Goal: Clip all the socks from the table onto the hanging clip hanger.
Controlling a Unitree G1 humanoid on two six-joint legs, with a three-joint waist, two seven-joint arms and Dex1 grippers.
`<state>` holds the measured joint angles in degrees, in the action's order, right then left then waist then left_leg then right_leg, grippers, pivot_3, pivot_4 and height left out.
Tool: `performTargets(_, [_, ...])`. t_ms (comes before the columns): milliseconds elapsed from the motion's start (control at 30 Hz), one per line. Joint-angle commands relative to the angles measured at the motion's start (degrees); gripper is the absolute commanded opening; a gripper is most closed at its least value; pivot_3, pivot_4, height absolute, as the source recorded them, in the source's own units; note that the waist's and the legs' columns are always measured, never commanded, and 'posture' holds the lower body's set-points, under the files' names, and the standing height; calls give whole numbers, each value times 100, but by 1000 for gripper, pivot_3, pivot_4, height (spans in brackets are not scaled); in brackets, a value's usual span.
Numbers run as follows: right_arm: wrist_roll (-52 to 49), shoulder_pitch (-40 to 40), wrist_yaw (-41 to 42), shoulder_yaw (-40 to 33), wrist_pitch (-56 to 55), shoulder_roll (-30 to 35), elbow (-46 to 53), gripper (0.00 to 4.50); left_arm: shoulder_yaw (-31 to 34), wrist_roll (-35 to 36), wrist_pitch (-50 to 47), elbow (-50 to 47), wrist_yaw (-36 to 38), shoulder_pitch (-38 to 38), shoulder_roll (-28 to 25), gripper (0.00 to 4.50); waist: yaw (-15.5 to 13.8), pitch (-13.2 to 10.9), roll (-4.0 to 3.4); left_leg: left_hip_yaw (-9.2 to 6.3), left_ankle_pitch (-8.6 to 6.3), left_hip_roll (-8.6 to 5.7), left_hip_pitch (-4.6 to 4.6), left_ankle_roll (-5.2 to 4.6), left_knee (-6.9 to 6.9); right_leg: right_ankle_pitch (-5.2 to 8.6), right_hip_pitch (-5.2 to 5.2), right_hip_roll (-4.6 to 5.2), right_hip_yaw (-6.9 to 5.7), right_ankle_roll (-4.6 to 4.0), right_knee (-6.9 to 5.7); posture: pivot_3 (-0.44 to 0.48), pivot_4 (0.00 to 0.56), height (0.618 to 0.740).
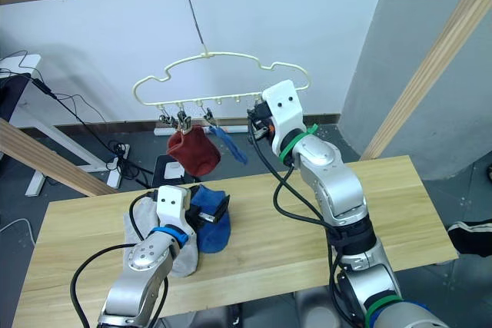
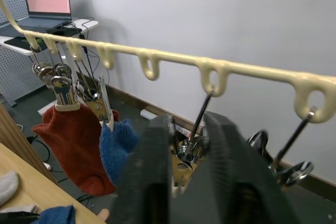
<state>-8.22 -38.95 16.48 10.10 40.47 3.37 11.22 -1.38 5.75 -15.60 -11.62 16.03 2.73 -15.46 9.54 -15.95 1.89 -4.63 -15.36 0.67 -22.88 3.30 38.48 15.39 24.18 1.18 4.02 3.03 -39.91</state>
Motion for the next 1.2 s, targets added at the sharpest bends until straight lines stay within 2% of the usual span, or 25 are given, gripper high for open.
performTargets(33, [-29,-6,16,-11,-19,25,307,2486,22,-5,146,-101,60,-36,-7,4500,1,0,0,0,0,0,0,0,1,0,0,0,-1,0,-1,-210,229,714])
performTargets(67, [-21,5,14,7,-13,31,312,2813,32,-6,151,-98,68,-49,-9,4500,1,0,0,0,0,0,0,0,1,0,0,0,0,0,-1,-211,228,714])
performTargets(267, [23,25,-36,51,-6,21,316,2813,29,-9,171,-106,150,-75,-30,4500,1,0,0,0,0,1,0,0,1,0,0,-1,-1,0,-1,-211,226,714])
performTargets(833, [226,125,-945,11,832,-425,942,2813,190,336,379,-389,770,-272,-239,4500,4,0,0,-2,0,2,-2,0,-2,0,2,-1,-1,0,0,-217,218,714])
performTargets(1200, [362,32,-1397,-17,1010,-701,898,2813,171,352,446,-440,1013,-449,-386,4500,7,1,1,-1,0,1,-2,0,-1,0,2,-1,-1,0,2,-217,215,714])
